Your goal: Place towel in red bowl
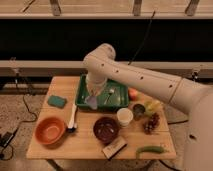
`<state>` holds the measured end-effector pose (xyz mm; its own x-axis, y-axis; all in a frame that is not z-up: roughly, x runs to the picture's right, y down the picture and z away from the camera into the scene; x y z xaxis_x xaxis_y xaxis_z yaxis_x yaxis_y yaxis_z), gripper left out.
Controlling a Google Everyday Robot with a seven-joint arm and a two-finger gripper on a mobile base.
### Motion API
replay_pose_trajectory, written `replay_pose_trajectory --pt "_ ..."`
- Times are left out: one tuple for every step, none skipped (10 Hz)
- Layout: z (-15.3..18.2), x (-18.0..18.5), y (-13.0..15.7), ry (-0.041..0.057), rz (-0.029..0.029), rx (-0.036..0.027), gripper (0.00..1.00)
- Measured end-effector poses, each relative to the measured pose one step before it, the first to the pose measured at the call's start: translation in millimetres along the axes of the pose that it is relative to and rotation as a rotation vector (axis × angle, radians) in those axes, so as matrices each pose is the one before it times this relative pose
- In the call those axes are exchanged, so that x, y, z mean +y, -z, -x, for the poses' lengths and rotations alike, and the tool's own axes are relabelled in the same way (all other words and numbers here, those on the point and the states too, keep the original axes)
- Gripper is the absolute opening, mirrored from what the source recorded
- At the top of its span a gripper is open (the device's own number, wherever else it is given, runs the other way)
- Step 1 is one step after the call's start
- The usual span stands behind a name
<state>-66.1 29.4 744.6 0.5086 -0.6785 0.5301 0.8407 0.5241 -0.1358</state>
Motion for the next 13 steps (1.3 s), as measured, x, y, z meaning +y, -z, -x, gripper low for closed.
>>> replay_pose_trajectory --pt "8.64 -4.88 -1.18 0.02096 -0.00688 -0.01771 0.0" --pt "-1.59 0.68 -0.25 0.00076 0.00124 0.00543 0.0" --pt "-1.35 1.54 0.37 -0.0032 0.00012 0.00132 0.0" --pt "0.5 -0.41 -0.23 0.00074 -0.00006 -0.00084 0.0" --pt "1.49 -1.54 -0.26 0.00267 -0.00049 -0.00201 0.0" --pt "0.0 0.51 -0.64 -0.0006 0.00065 -0.00099 0.0" --pt "-0.34 0.46 0.16 -0.00017 -0.00034 0.00131 0.0" --pt "1.85 -0.65 -0.48 0.00797 -0.00294 -0.00021 0.0" --pt "4.26 -0.94 -0.13 0.01898 -0.00357 -0.00151 0.0" --pt "6.76 -5.45 -1.32 0.02331 -0.00257 -0.00183 0.0" --pt "14.24 -17.13 -5.01 0.03918 -0.00365 -0.00764 0.0" --pt "8.02 -11.46 -3.15 0.01907 -0.00127 -0.00557 0.0" --pt "9.33 -14.52 -4.3 0.02487 -0.00087 -0.00581 0.0"
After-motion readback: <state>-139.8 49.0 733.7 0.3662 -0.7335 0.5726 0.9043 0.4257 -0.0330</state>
